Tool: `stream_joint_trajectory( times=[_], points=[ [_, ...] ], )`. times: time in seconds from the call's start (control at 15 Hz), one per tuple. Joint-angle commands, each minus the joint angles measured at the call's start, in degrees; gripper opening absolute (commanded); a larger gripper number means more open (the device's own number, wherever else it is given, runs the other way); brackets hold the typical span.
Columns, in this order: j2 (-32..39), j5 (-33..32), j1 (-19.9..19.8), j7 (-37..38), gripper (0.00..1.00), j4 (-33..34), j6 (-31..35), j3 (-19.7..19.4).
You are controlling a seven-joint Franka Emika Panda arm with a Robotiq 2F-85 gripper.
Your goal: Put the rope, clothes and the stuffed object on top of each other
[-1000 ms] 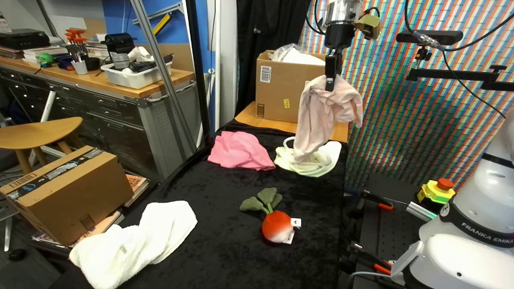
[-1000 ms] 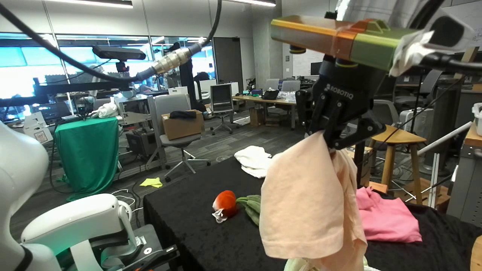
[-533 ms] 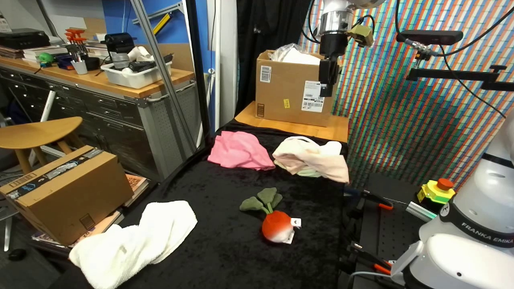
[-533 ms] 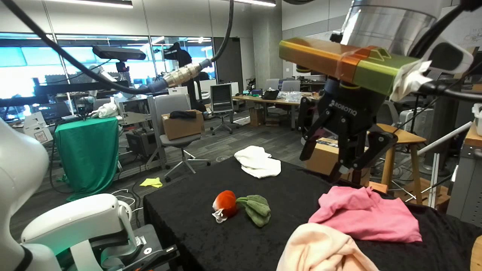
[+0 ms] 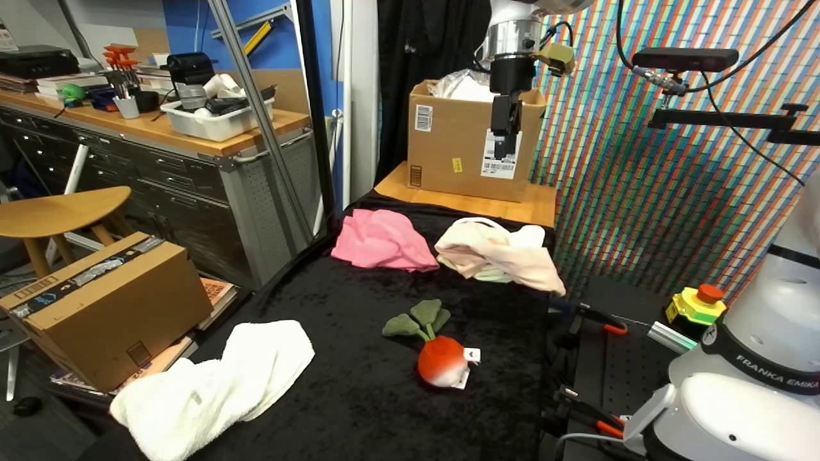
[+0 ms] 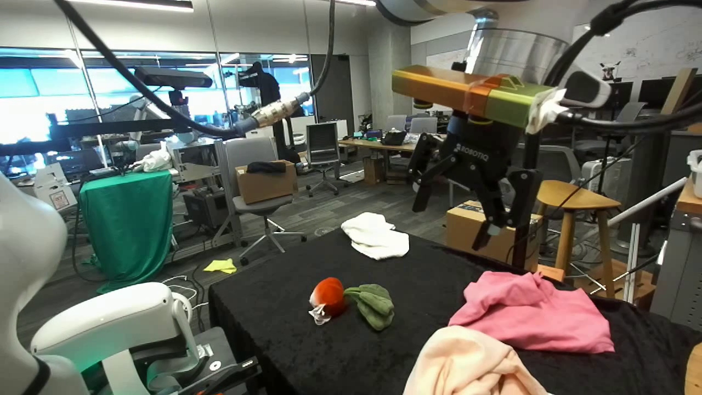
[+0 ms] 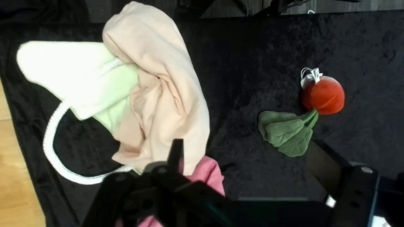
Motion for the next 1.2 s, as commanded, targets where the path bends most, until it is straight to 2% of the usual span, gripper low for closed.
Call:
stream_joint_trajectory(
  times=[0.0,0.47,1.13],
  points=[
    [1.75,-2.06,3.51,0.2,1.0,1.96,0.41,3.95],
    [7.37,-5.11,10.74,1.12,1.0,5.59,-0.43,12.39],
    [21.59,-7.37,17.62,4.01,1.0,14.29,7.28,20.1]
  ],
)
